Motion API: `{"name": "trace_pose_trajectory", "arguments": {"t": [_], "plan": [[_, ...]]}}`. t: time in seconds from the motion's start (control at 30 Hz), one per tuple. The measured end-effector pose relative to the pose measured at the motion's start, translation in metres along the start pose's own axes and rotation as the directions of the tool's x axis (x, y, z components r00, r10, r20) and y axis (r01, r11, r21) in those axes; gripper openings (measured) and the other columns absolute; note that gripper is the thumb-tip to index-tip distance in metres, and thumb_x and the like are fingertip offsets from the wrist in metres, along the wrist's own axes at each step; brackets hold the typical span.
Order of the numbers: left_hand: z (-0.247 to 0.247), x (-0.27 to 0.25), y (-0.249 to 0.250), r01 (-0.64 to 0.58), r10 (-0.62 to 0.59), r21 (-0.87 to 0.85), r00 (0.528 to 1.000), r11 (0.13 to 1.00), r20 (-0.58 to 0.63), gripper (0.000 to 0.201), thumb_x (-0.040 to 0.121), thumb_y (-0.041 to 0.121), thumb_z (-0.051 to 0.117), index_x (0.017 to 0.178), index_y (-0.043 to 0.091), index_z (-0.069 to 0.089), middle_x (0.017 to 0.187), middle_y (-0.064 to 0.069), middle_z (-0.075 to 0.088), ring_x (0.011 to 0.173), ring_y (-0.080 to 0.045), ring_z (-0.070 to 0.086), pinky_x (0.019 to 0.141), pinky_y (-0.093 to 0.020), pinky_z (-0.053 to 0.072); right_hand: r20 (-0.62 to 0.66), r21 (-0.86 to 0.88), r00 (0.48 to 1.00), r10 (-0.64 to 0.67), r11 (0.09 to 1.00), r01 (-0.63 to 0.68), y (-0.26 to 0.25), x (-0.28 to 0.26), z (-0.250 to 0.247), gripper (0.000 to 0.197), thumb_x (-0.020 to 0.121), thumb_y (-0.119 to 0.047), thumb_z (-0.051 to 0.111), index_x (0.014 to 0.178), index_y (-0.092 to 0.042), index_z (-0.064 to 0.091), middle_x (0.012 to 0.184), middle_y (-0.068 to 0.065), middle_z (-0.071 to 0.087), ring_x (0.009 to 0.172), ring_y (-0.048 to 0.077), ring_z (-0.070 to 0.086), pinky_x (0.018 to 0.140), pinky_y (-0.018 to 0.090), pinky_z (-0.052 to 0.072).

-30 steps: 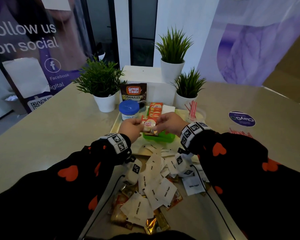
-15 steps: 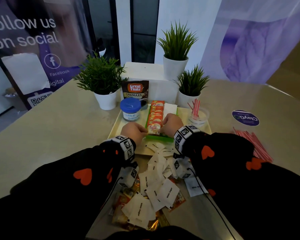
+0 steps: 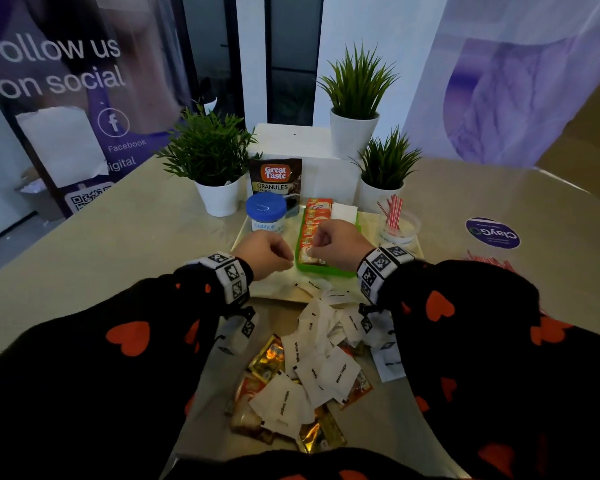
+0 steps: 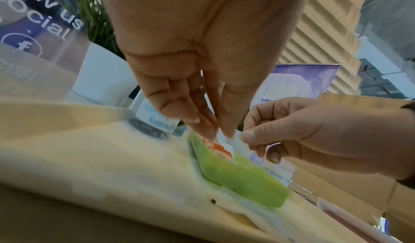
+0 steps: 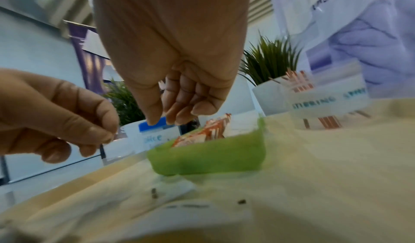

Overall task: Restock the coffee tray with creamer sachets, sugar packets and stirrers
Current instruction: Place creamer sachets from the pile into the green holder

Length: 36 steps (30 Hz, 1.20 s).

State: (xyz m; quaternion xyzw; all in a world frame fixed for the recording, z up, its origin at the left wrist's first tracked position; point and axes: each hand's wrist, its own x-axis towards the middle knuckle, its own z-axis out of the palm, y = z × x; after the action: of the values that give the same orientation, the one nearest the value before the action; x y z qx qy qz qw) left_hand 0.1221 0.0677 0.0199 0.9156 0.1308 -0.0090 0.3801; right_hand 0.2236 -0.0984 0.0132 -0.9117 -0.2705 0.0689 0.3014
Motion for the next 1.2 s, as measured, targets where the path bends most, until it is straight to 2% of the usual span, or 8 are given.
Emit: {"name": "trace_pose_trajectory", "arguments": {"t": [0.17, 0.33, 0.47, 0.67, 0.8, 0.93, 1.1, 1.2], "plan": [[-0.016, -0.029, -0.017, 0.008, -0.116, 0.274, 0.918, 0.962, 0.380, 0.018, 0.077, 0.034, 0.084, 0.093, 0.027, 0.077, 0.093, 0.007, 0.074, 0.084, -0.009, 0.065, 0.068, -0.022, 0.051, 0.307, -0.088, 0.938, -0.162, 0.976, 0.197, -0.036, -0.037, -0.001, 0.018, 0.083, -0.028, 0.082, 0.091, -0.016, 0.070, 0.084, -0.004, 0.066, 0.078, 0.011, 0.061, 0.066, 0.026, 0.052], [-0.007, -0.060, -0.026, 0.048, -0.256, 0.415, 0.848, 0.908, 0.464, 0.040, 0.059, 0.050, 0.091, 0.091, 0.029, 0.080, 0.088, 0.010, 0.077, 0.094, -0.012, 0.072, 0.082, -0.028, 0.058, 0.573, -0.252, 0.803, -0.161, 0.898, 0.360, -0.062, -0.071, 0.026, 0.020, 0.081, -0.037, 0.081, 0.090, -0.023, 0.070, 0.084, -0.007, 0.067, 0.077, 0.010, 0.061, 0.065, 0.027, 0.049], [0.006, -0.075, -0.023, 0.109, -0.286, 0.367, 0.833, 0.924, 0.474, 0.030, 0.061, 0.028, 0.095, 0.082, 0.019, 0.075, 0.086, 0.000, 0.078, 0.086, -0.018, 0.075, 0.085, -0.032, 0.060, 0.649, -0.355, 0.753, -0.103, 0.835, 0.421, -0.073, -0.084, 0.046, 0.030, 0.077, -0.033, 0.085, 0.094, -0.022, 0.063, 0.077, -0.009, 0.058, 0.070, 0.013, 0.055, 0.060, 0.027, 0.041], [0.011, -0.077, -0.028, 0.045, -0.218, 0.427, 0.905, 0.903, 0.365, 0.014, 0.079, 0.022, 0.081, 0.089, 0.021, 0.071, 0.083, 0.005, 0.066, 0.070, -0.009, 0.058, 0.056, -0.017, 0.046, 0.623, -0.321, 0.768, -0.146, 0.848, 0.421, -0.068, -0.090, 0.046, 0.022, 0.081, -0.022, 0.078, 0.096, -0.018, 0.064, 0.092, 0.004, 0.064, 0.079, 0.019, 0.056, 0.059, 0.027, 0.041], [-0.001, -0.072, -0.028, 0.095, -0.167, 0.228, 0.933, 0.969, 0.320, 0.013, 0.079, 0.025, 0.082, 0.082, 0.023, 0.070, 0.081, 0.004, 0.069, 0.076, -0.010, 0.062, 0.063, -0.021, 0.050, 0.522, -0.138, 0.832, -0.188, 0.944, 0.300, -0.056, -0.087, 0.035, 0.023, 0.080, -0.021, 0.082, 0.090, -0.018, 0.061, 0.085, -0.002, 0.058, 0.078, 0.016, 0.052, 0.065, 0.028, 0.043], [-0.008, -0.067, -0.025, 0.143, -0.164, 0.103, 0.958, 0.984, 0.236, 0.019, 0.080, 0.031, 0.083, 0.091, 0.020, 0.072, 0.085, 0.003, 0.076, 0.076, -0.006, 0.067, 0.063, -0.022, 0.049, 0.339, 0.065, 0.935, -0.105, 0.994, 0.088, -0.036, -0.082, 0.024, 0.020, 0.081, -0.018, 0.083, 0.089, -0.016, 0.064, 0.085, -0.001, 0.065, 0.081, 0.016, 0.060, 0.070, 0.028, 0.049], [0.003, -0.071, -0.020, 0.137, -0.175, 0.151, 0.944, 0.979, 0.278, 0.027, 0.077, 0.031, 0.086, 0.098, 0.017, 0.077, 0.088, 0.004, 0.075, 0.074, -0.004, 0.066, 0.058, -0.015, 0.047, 0.126, 0.444, 0.992, 0.030, 0.892, -0.084, -0.013, -0.093, 0.016, 0.025, 0.081, -0.009, 0.083, 0.084, -0.011, 0.058, 0.080, 0.008, 0.067, 0.067, 0.011, 0.066, 0.057, 0.020, 0.050], [0.016, -0.073, -0.016, 0.086, -0.153, 0.226, 0.942, 0.970, 0.298, 0.031, 0.070, 0.035, 0.089, 0.097, 0.023, 0.078, 0.097, 0.007, 0.074, 0.091, -0.009, 0.065, 0.075, -0.022, 0.053, 0.046, 0.513, 0.996, 0.077, 0.853, -0.090, -0.005, -0.101, 0.015, 0.026, 0.084, -0.008, 0.080, 0.084, -0.008, 0.054, 0.078, 0.011, 0.066, 0.054, 0.005, 0.064, 0.046, 0.014, 0.045]]}}
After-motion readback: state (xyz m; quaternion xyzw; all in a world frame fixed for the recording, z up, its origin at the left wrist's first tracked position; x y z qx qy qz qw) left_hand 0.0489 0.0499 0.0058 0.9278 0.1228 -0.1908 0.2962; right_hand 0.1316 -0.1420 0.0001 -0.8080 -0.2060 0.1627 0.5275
